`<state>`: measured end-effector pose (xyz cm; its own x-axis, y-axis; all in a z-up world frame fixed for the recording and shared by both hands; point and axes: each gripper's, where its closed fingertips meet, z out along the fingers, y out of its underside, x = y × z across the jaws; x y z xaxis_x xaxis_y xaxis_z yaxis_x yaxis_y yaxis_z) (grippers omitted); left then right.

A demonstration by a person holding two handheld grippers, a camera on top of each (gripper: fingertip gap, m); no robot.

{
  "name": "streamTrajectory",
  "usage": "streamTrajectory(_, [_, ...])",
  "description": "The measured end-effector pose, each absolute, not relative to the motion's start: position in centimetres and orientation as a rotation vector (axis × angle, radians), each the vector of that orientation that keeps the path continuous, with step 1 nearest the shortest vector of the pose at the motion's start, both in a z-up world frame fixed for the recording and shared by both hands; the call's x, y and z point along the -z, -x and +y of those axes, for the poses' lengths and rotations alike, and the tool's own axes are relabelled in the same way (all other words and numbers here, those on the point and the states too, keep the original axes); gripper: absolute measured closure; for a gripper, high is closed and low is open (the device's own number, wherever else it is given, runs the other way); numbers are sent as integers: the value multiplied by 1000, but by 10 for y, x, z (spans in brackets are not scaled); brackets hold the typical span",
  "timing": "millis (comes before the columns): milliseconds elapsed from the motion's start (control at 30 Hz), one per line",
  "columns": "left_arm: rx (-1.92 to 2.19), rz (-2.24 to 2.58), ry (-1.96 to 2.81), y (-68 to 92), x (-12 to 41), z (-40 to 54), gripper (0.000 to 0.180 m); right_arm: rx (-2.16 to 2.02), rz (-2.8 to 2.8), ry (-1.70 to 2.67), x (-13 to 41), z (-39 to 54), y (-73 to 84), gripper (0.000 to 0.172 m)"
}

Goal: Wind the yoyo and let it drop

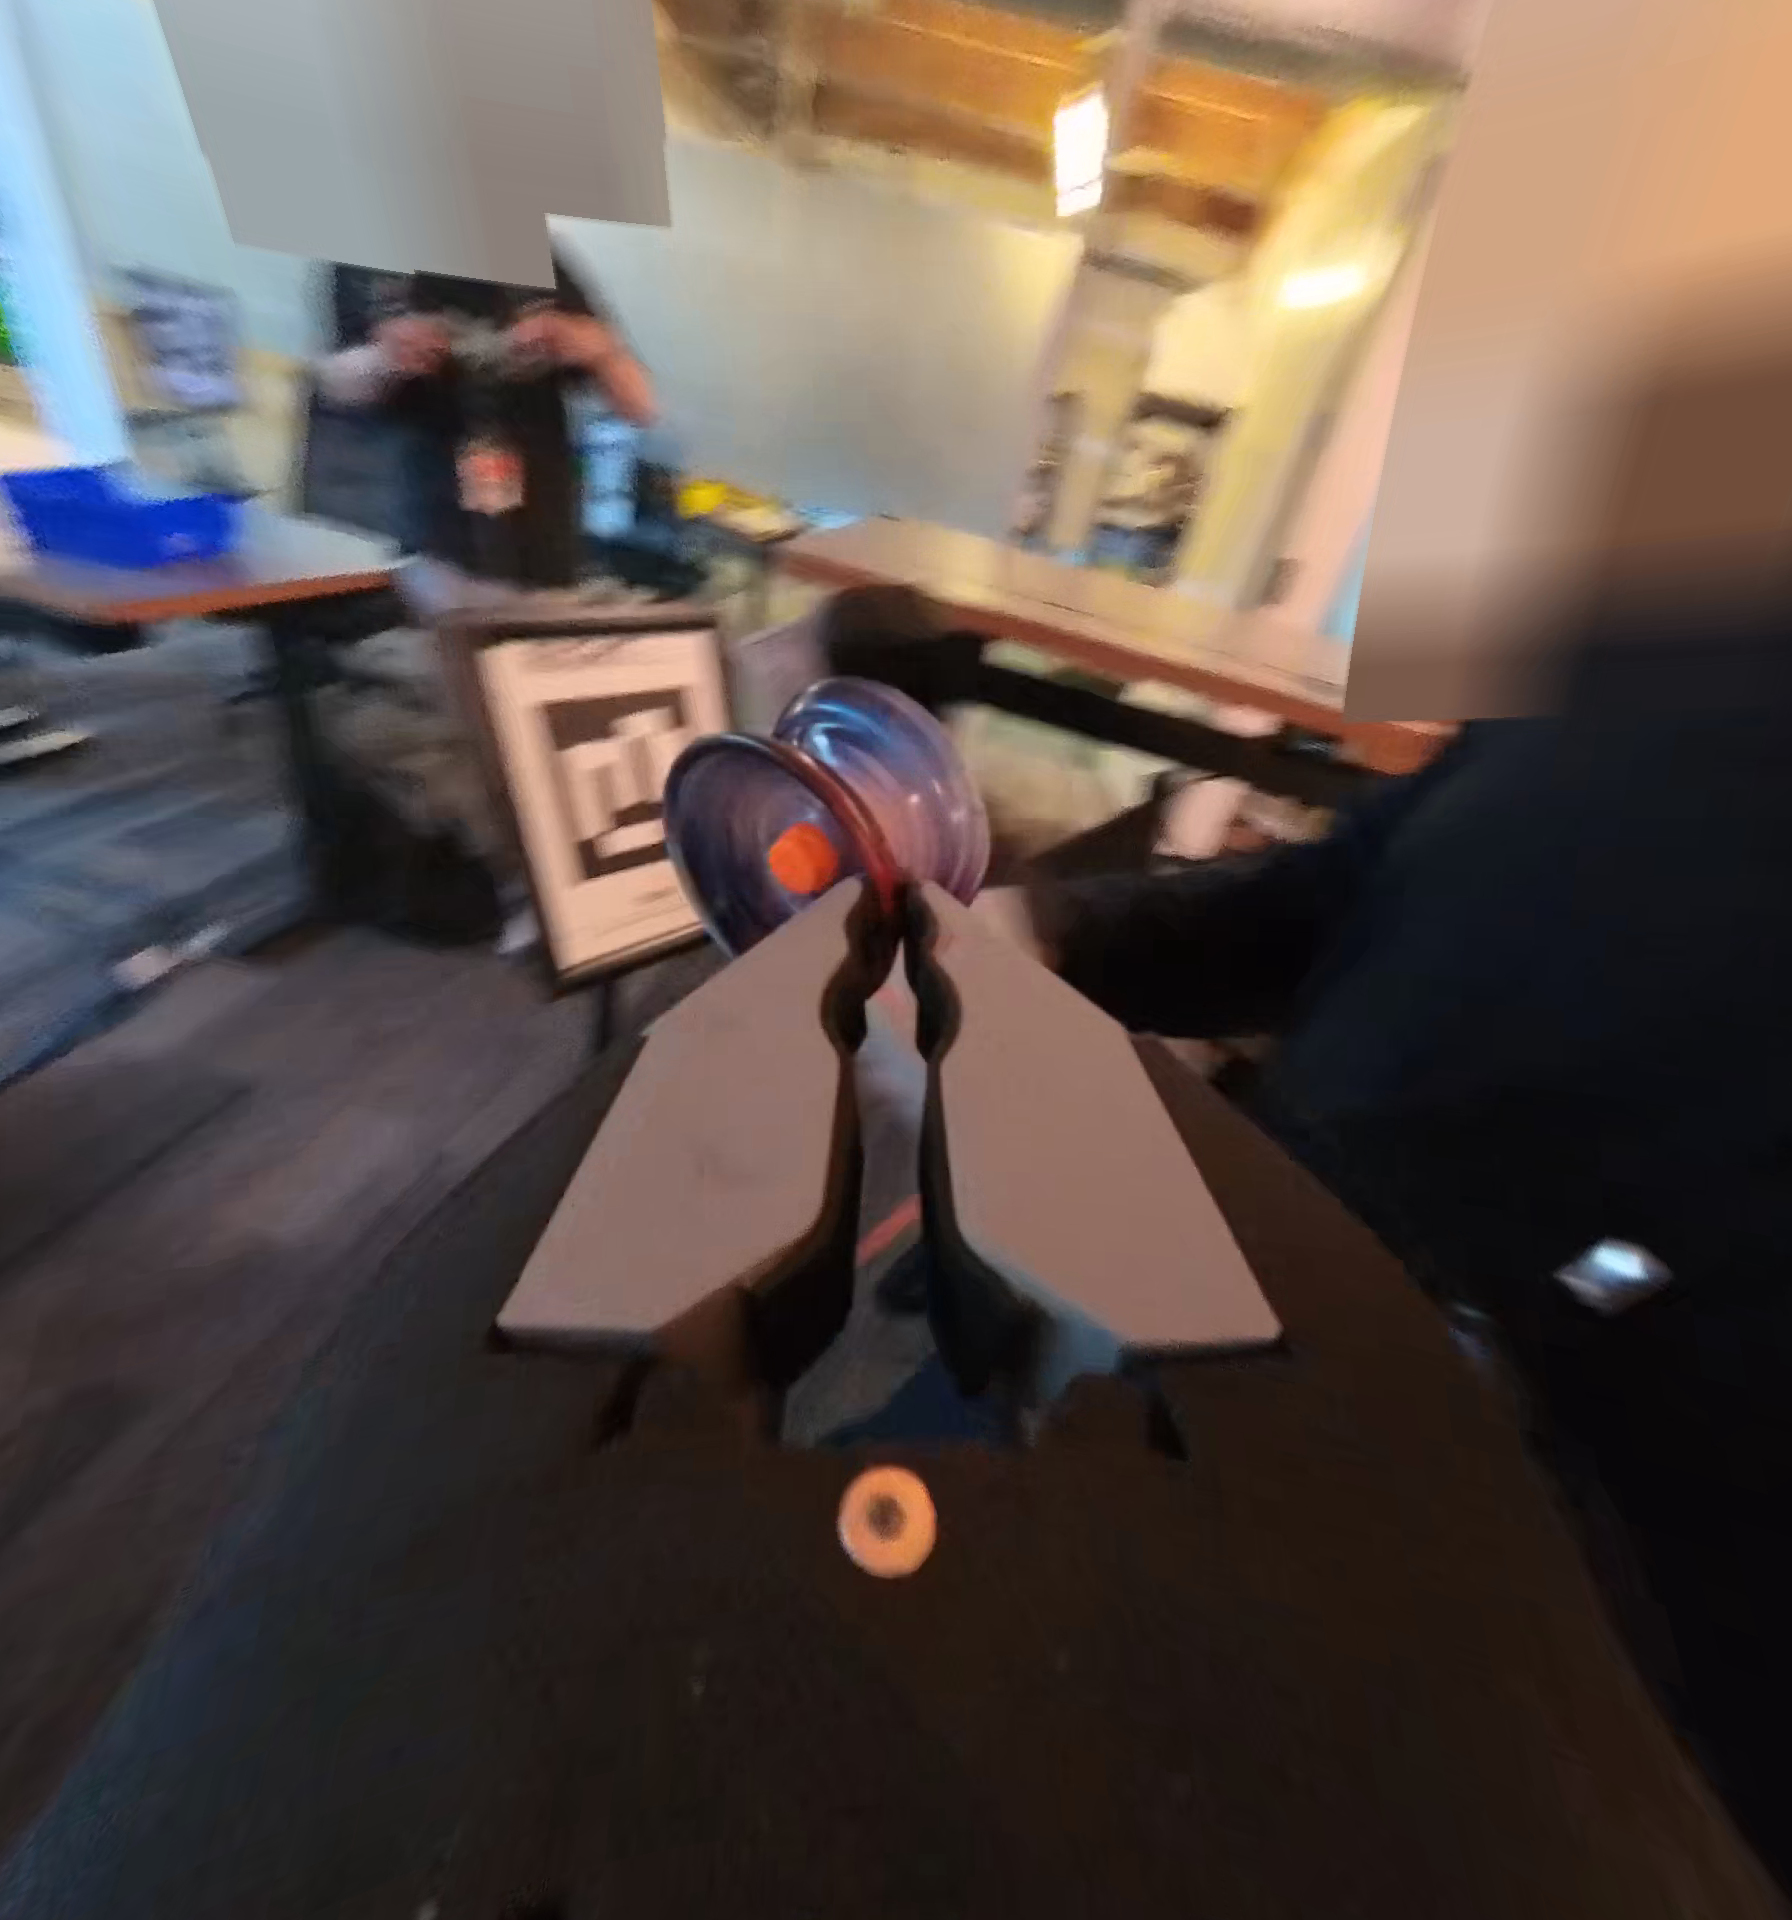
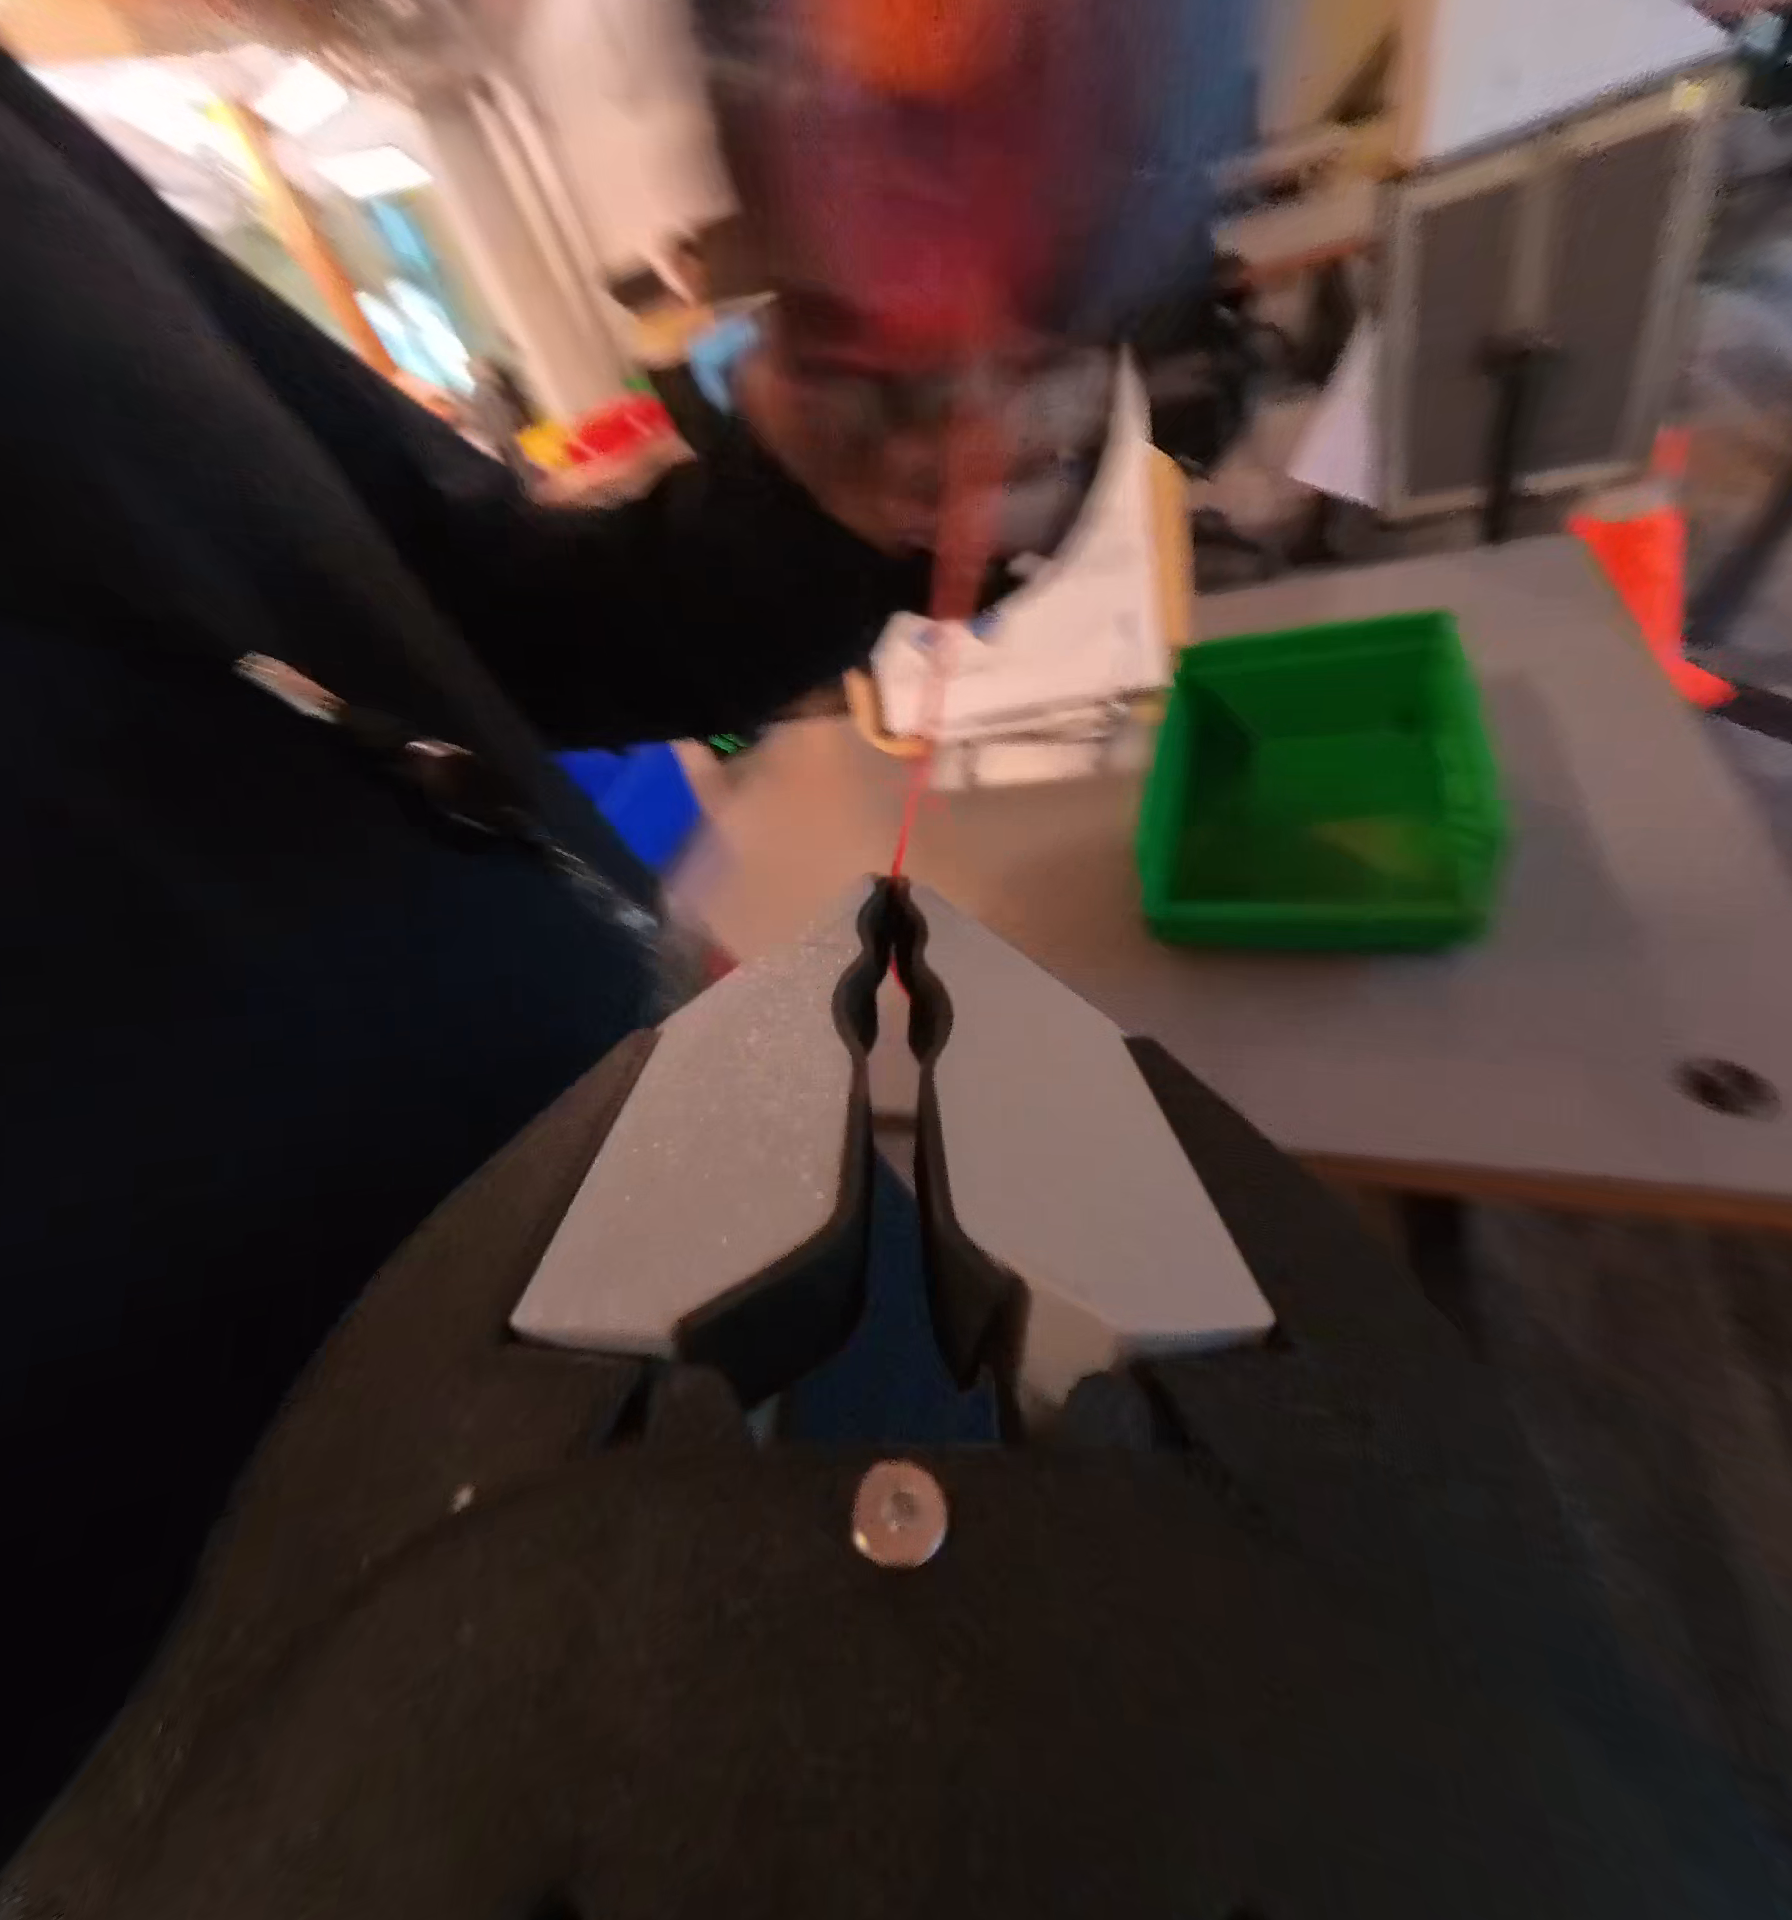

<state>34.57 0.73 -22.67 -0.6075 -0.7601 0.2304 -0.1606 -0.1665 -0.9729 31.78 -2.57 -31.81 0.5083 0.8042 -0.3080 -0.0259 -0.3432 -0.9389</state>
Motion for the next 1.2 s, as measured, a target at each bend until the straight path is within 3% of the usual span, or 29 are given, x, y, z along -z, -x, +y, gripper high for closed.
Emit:
streamTrajectory(100, [1606, 1691, 1274, -364, 262, 24, 177, -1073, -666, 1602, 282, -36, -302, 172])
streamTrajectory(333, [1008, 1929, 1171, -379, 305, -3, 179, -665, -797, 1779, 260, -12, -356, 172])
streamTrajectory(533, [1298, 1983, 1134, -362, 297, -27, 180, -496, -768, 1902, 277, 2, -399, 172])
streamTrajectory(767, [1724, 1743, 1119, -348, 249, -18, 179, -917, -591, 1687, 299, -3, -355, 172])
streamTrajectory(1033, [1431, 1576, 1247, -368, 259, 26, 179, -1132, -518, 1689, 322, -11, -293, 172])
streamTrajectory(1200, [1110, 1793, 1237, -373, 303, 26, 179, -872, -653, 1719, 286, -22, -309, 172])
